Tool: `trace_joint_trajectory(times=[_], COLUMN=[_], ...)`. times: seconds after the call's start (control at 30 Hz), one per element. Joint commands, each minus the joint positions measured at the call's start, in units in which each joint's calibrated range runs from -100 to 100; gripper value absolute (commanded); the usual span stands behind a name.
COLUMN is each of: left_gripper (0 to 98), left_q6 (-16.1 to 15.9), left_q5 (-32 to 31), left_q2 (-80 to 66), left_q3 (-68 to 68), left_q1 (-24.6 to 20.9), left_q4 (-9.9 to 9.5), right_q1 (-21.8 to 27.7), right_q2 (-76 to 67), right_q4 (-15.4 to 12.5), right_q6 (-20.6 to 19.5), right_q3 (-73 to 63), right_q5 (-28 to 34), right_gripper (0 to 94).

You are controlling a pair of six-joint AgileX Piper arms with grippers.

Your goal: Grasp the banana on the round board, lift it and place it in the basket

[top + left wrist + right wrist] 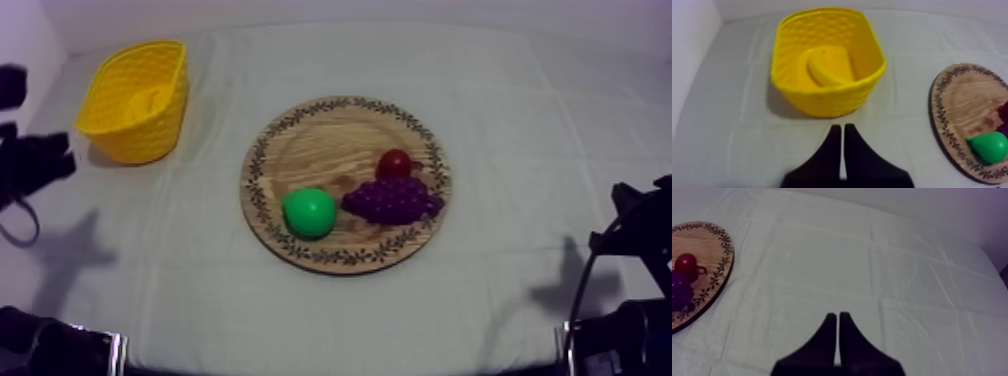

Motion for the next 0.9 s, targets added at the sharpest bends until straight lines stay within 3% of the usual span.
trace_joint_trajectory(times=[0.0, 0.17, 0.47, 0.7, 0.87], left_gripper=[0.2, 0.2, 0.2, 0.2, 0.2], left_q6=[-0.5, -0.8, 1.5, 2.8, 9.1], left_q5=[2.1, 6.1, 5.8, 5.7, 0.8], left_q2=[-18.9, -26.8, -34.7, -35.9, -36.1], left_q3=[7.0, 10.6, 19.8, 20.9, 22.5], left_q1=[-2.2, -3.2, -1.0, -0.2, 3.5], left_q4=[0.14, -0.15, -1.15, -0.86, -0.81], right_q1=[0.0, 0.0, 0.0, 0.0, 0.0], right_q2=[0.0, 0.0, 0.0, 0.0, 0.0], right_q4=[0.0, 0.0, 0.0, 0.0, 0.0], right_q6=[0.0, 0.0, 0.0, 0.0, 0.0], right_q3=[0.0, 0.0, 0.0, 0.0, 0.0], right_q5=[0.0, 0.0, 0.0, 0.0, 0.0], right_gripper=[0.3, 0.3, 0.3, 0.3, 0.3])
